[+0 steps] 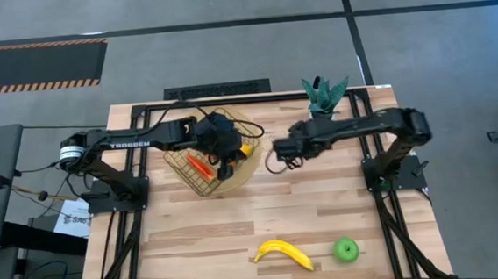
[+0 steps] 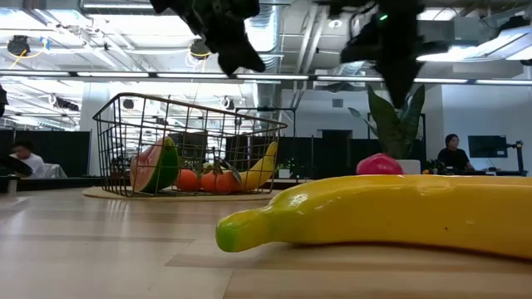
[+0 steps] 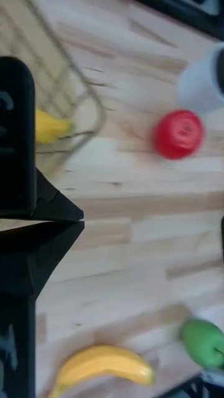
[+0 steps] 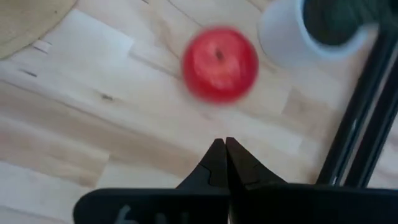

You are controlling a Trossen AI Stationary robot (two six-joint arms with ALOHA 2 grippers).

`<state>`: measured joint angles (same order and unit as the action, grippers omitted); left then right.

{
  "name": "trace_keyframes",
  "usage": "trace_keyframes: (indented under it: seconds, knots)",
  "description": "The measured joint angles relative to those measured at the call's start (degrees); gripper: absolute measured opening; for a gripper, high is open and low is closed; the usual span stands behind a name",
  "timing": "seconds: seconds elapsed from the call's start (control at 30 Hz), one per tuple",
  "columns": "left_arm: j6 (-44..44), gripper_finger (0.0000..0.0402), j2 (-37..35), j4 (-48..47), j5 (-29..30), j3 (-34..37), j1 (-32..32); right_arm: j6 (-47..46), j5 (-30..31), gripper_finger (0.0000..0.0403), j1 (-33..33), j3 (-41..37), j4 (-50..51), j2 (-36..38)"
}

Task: Build produce basket
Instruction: Put the red apple into the wire basket

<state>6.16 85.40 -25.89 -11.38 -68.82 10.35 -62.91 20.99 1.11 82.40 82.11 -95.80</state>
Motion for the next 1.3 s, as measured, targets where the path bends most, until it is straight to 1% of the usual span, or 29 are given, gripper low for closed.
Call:
trace_keyframes:
  seconds: [0.1,0.23,0.3,0.37,0.4,0.47,0.53,0.67,0.73,0.8,1.0,1.1,1.3]
  knots:
    - [0.9,0.0000,0.0,3.0,-1.4,0.0,0.0,-8.7,0.0,0.0000,-3.5,-3.2,0.4,3.7]
    - [2.5,0.0000,0.3,7.8,-5.8,0.0,0.8,-18.7,0.0,0.0000,-7.7,-6.4,-0.2,6.8]
    - [2.1,0.0000,2.0,10.5,-9.3,-0.6,1.5,-22.5,0.0,0.0000,-9.5,-7.1,-1.0,7.1]
    - [1.3,0.0000,4.9,10.0,-12.6,-2.6,2.3,-25.5,0.0,0.0000,-11.1,-7.7,-1.0,7.0]
    - [1.2,0.0000,6.7,10.1,-13.3,-4.0,2.5,-26.6,0.0,0.0000,-11.8,-8.0,-1.1,6.9]
    - [2.7,0.0000,9.9,6.0,-13.3,-6.8,2.6,-28.4,0.0,0.0000,-13.0,-8.6,-1.4,6.3]
    - [4.9,0.0000,12.3,2.8,-11.9,-9.9,1.9,-29.8,0.0,0.0000,-13.8,-9.4,-0.9,6.0]
    - [8.5,0.0000,13.9,1.9,-11.5,-15.4,1.3,-33.6,0.1,0.0000,-14.7,-13.1,1.1,6.7]
    - [9.2,0.0000,15.0,1.4,-9.6,-17.5,1.3,-36.6,0.2,0.0000,-15.4,-15.7,0.6,8.3]
    - [9.6,0.0000,16.2,1.3,-7.8,-19.2,1.8,-39.6,1.0,0.0000,-16.4,-18.6,-2.4,10.4]
    - [9.2,0.0000,21.5,1.2,-7.7,-23.1,3.8,-44.9,8.2,0.0000,-18.5,-26.6,-14.2,16.7]
    - [8.8,0.0000,25.3,0.6,-8.7,-25.8,4.5,-45.3,10.5,0.0000,-18.7,-28.7,-16.9,18.5]
    - [8.6,0.0000,33.3,0.5,-9.7,-33.4,4.5,-45.3,11.1,0.0000,-18.8,-30.7,-18.6,19.9]
